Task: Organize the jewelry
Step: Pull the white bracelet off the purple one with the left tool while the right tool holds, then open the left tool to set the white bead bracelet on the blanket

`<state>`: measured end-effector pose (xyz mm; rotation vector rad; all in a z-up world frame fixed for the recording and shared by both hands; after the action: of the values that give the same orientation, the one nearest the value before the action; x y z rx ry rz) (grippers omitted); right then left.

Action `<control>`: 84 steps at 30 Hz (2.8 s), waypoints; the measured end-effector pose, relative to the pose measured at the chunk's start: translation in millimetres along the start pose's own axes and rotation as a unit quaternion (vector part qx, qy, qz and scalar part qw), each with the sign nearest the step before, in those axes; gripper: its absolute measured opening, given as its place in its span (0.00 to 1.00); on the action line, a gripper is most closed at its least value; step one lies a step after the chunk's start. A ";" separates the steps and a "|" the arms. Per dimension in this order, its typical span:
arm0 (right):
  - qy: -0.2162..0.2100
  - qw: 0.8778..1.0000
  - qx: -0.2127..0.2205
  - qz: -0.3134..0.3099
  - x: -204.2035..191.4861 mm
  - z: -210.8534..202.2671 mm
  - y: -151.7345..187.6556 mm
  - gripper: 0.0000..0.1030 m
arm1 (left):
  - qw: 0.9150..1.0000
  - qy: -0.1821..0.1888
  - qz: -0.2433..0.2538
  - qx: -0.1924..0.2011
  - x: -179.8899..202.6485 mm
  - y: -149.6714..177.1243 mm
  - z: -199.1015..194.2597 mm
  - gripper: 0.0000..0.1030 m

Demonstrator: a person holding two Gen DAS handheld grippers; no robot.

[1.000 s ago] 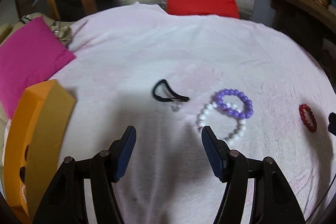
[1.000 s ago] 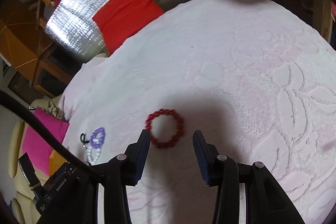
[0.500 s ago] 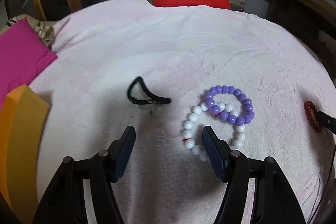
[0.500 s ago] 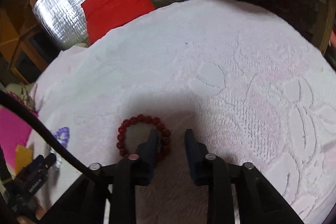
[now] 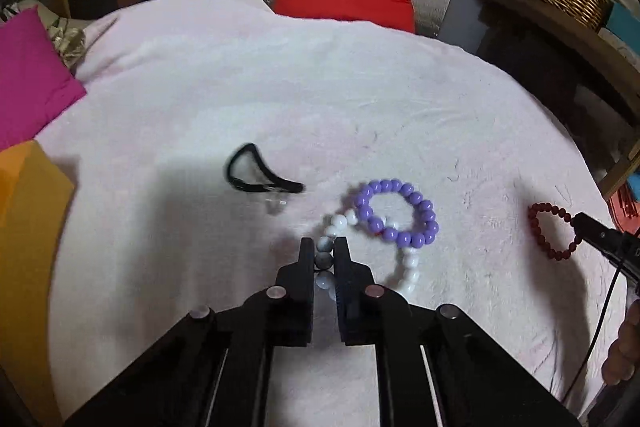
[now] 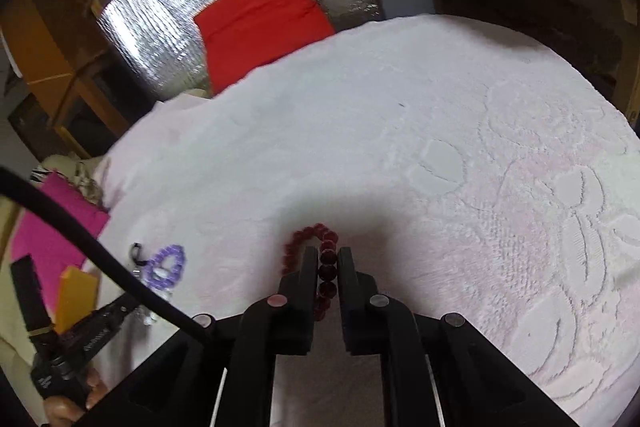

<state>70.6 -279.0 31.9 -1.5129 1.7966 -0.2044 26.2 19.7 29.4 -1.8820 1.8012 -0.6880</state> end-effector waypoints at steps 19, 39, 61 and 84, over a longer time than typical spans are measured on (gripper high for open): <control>-0.075 0.997 -0.003 0.001 -31.5 -36.7 10.7 0.10 | 0.999 0.013 -0.007 0.050 -47.5 15.3 -70.3 0.09; 0.002 0.995 -0.081 -0.052 -58.0 5.4 37.7 0.10 | 0.999 0.028 -0.018 -0.011 -58.4 39.3 -52.8 0.09; 0.051 0.988 -0.103 -0.103 -46.8 22.6 55.8 0.15 | 0.997 0.004 -0.007 -0.076 -47.2 47.4 -19.7 0.33; 0.029 0.990 -0.091 -0.103 -38.3 14.1 57.4 0.16 | 0.996 0.006 0.004 -0.091 -55.9 52.1 -25.2 0.70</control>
<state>35.3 -223.5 6.6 -1.8409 1.7417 -0.1907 -31.6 73.4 13.6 -1.9886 1.9354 -0.5490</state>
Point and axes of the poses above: each gripper's, at about its wrist camera, not at the fingertips, and z roughly the way its jaws point, x to its right, y to its underside, the point moved 2 cm from there along z, roughly the way its jaws point, and after that the axes turned 5 degrees about z, right-handed, at the moved point
